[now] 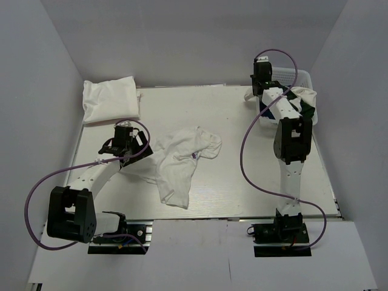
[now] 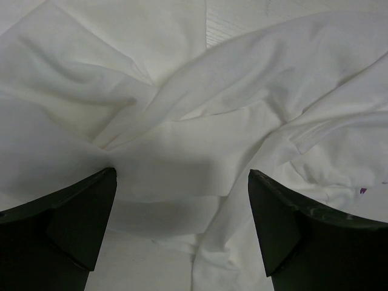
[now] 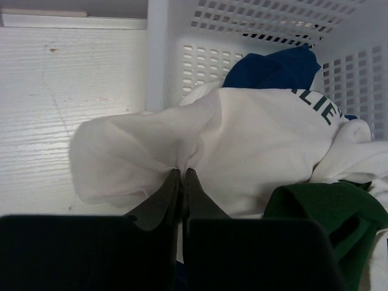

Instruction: Fold and stack the t-shirts

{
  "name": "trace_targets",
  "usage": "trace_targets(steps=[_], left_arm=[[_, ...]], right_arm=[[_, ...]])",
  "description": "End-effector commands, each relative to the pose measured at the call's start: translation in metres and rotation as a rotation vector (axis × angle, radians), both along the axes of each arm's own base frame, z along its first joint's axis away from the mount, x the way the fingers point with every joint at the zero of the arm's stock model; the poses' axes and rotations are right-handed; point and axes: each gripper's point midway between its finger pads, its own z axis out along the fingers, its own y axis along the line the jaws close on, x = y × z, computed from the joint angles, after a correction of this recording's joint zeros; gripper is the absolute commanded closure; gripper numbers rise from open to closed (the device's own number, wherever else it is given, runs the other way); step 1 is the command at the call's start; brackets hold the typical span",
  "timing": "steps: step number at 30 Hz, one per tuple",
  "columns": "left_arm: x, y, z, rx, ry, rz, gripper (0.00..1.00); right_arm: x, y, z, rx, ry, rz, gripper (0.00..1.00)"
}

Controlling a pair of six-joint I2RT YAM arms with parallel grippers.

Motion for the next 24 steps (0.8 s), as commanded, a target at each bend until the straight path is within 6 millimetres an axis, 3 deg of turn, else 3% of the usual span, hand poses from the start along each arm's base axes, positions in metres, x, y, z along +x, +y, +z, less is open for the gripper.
trace_targets(steps=[1,5,6,8,9,11,14,18,19,20,21,22,23,24], left_arm=[[0.007,-0.001,0.017,0.001,-0.049,-0.005,0.01],[0.008,-0.001,0.020,-0.001,-0.060,-0.005,0.01],[0.008,-0.001,0.020,-0.001,-0.060,-0.005,0.01],[0.008,-0.001,0.023,-0.002,-0.069,-0.005,0.01],[0.006,-0.001,0.024,-0.002,-0.069,-0.005,0.01],[0.006,-0.001,0.027,-0.004,-0.078,-0.005,0.01],[0.004,0.001,0.026,0.003,-0.079,0.001,0.01],[0.004,0.001,0.026,0.003,-0.079,0.001,0.01],[0.005,0.002,0.026,0.010,-0.080,0.007,0.01],[0.005,0.003,0.026,0.010,-0.080,0.007,0.01],[0.005,0.002,0.028,0.008,-0.089,0.007,0.01],[0.005,0.002,0.029,0.008,-0.089,0.007,0.01],[0.005,0.002,0.029,0.008,-0.089,0.007,0.01],[0.005,0.003,0.026,0.010,-0.080,0.007,0.01]], right_arm=[[-0.005,-0.017,0.034,-0.014,-0.058,-0.057,1.00],[-0.012,-0.020,0.064,0.022,-0.132,-0.084,1.00],[-0.015,-0.021,0.080,0.046,-0.166,-0.091,1.00],[-0.020,-0.024,0.077,0.051,-0.174,-0.104,1.00],[-0.022,-0.031,0.101,0.061,-0.236,-0.128,1.00],[-0.027,-0.041,0.107,0.051,-0.253,-0.173,1.00],[-0.037,-0.078,0.126,0.020,-0.287,-0.276,1.00],[-0.050,-0.127,0.130,0.003,-0.303,-0.437,1.00],[-0.051,-0.131,0.122,0.002,-0.283,-0.446,1.00],[-0.054,-0.153,0.120,0.013,-0.283,-0.494,1.00],[-0.054,-0.158,0.113,0.046,-0.260,-0.485,1.00],[-0.054,-0.162,0.086,0.057,-0.185,-0.488,1.00],[-0.053,-0.161,0.075,0.076,-0.162,-0.474,1.00],[-0.045,-0.146,0.060,0.144,-0.123,-0.373,1.00]])
